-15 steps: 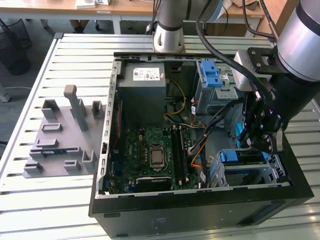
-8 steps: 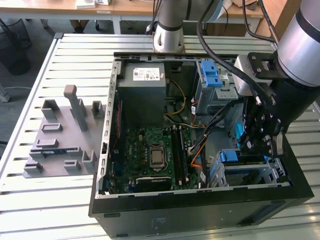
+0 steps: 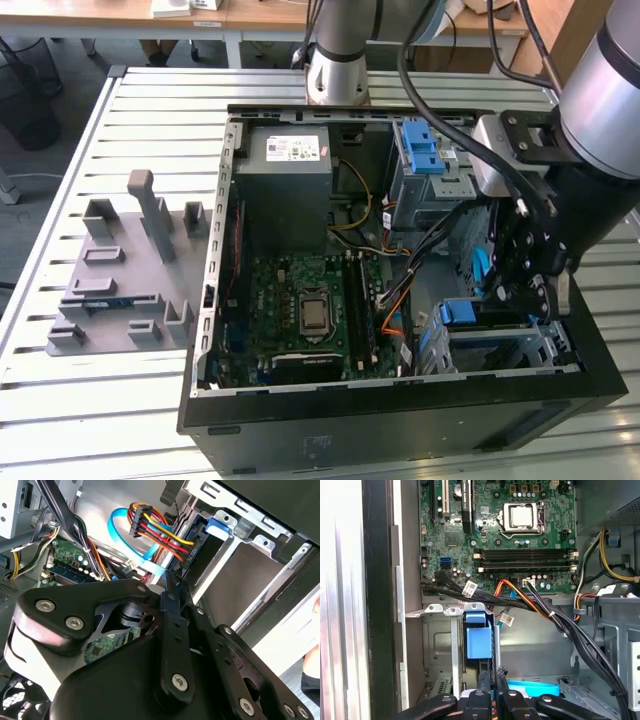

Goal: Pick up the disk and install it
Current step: 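Insert the second disk wire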

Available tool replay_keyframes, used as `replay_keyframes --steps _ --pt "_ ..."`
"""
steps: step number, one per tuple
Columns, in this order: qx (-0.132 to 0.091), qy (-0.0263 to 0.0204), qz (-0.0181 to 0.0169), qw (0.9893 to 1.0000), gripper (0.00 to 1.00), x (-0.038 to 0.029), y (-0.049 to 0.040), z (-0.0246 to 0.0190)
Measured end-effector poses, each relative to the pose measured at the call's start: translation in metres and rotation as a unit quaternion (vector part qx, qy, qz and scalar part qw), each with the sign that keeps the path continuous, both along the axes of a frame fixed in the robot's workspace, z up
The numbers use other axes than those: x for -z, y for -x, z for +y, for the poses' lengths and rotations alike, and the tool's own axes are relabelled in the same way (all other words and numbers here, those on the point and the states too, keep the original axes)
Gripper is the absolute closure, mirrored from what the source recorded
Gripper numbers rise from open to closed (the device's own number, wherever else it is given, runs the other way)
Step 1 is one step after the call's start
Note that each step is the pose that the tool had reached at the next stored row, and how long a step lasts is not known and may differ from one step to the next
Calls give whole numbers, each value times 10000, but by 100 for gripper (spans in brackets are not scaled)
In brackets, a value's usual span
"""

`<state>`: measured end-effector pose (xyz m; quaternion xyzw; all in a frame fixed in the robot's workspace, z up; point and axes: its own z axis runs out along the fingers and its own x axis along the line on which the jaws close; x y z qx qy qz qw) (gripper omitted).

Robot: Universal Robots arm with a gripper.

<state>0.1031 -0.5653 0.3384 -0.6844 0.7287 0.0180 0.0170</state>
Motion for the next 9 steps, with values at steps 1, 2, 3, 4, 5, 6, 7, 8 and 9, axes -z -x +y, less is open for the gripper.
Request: replay_keyframes --steps 1,2,3,4,5,6,7,8,9 --pt "0 0 0 10000 84 2 -3 -1" --pt "0 1 0 10000 84 4 -5 -1" --pt "1 0 0 10000 84 8 -6 -2" --pt "1 0 0 10000 84 12 -6 -3" --pt "0 0 0 10000 84 17 -8 -4" --pt "1 0 0 10000 84 21 -8 -4" --pt "2 1 0 10000 84 24 -8 -4" --pt "4 1 0 10000 84 27 -9 -6" --pt "6 1 0 10000 84 30 -10 -6"
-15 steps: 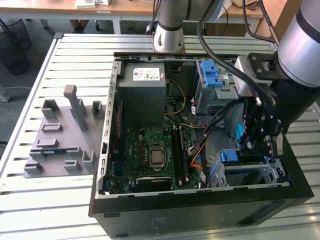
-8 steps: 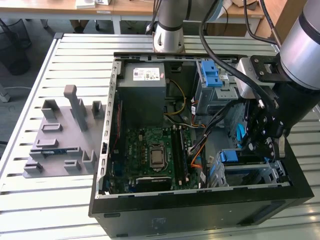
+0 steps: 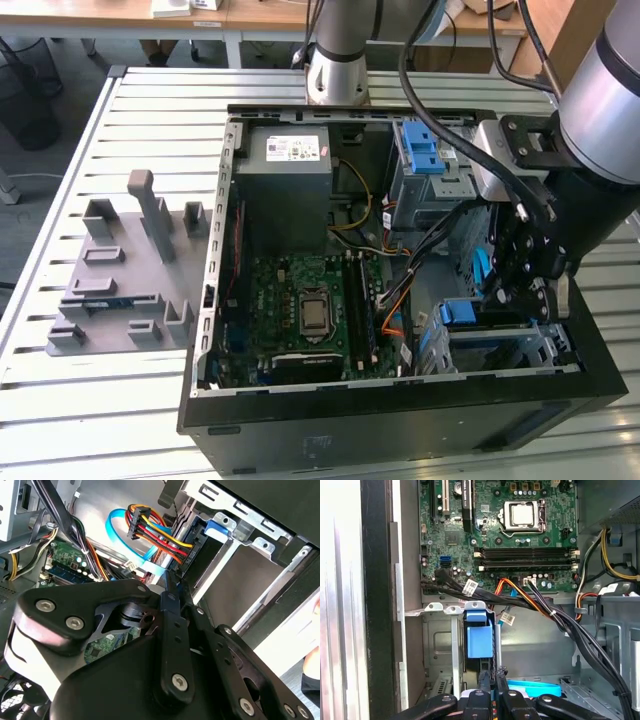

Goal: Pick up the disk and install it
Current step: 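Insert the second disk wire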

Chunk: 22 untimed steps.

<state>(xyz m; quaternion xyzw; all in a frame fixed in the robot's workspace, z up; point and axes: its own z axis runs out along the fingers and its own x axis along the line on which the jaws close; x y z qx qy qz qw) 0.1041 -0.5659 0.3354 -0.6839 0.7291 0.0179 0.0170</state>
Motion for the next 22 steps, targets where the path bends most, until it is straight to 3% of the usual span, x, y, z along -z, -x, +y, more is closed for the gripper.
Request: replay_keyframes --steps 22 --pt "20 7 0 10000 84 48 -17 -17"
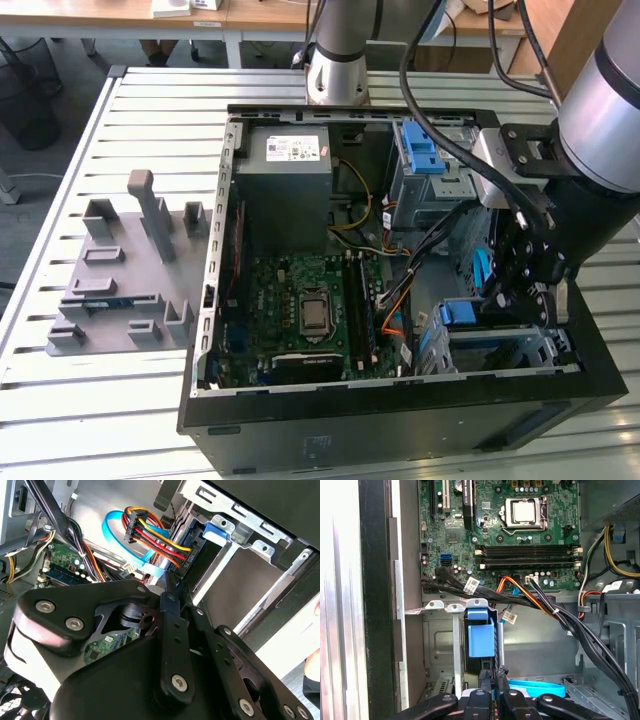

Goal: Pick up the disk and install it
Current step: 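Insert the second disk wire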

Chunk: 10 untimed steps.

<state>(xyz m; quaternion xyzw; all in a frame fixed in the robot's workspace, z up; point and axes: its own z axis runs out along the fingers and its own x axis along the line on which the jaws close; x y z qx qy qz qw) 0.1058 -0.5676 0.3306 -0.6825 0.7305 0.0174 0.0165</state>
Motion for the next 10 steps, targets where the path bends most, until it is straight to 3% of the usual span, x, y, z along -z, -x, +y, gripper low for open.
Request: replay_keyframes --steps 10 --pt "1 12 0 10000 83 5 -1 0"
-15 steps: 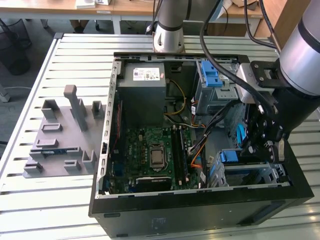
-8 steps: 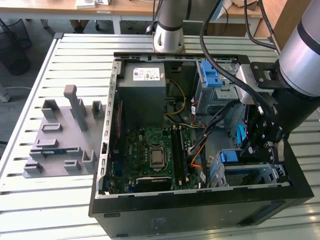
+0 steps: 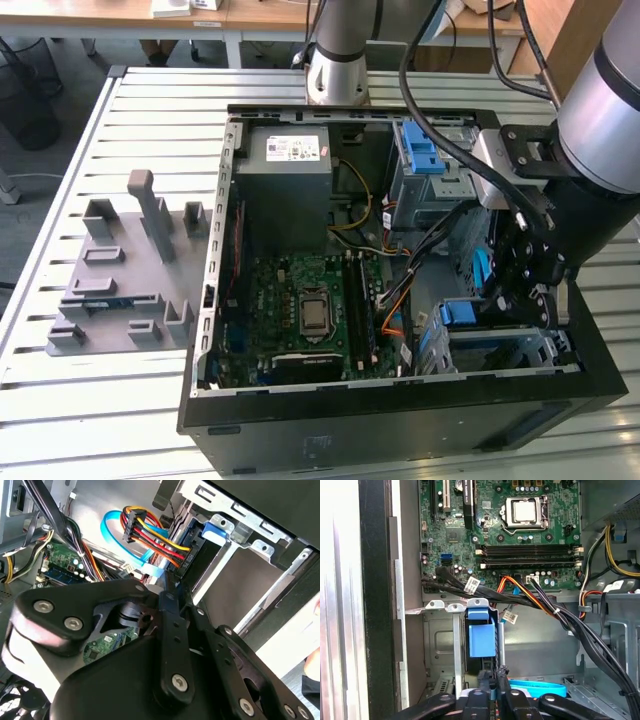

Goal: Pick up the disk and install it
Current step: 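Insert the second disk wire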

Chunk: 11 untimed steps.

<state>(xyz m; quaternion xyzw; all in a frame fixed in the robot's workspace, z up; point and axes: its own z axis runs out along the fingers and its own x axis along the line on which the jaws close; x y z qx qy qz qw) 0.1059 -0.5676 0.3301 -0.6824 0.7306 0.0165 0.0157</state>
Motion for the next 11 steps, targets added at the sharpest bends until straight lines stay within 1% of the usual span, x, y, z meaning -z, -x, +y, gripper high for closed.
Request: replay_keyframes --steps 1,2,11 --pt "0 2 0 10000 83 -1 0 0" --pt "0 2 0 10000 76 -4 0 0" --pt "0 2 0 10000 76 -46 0 0"
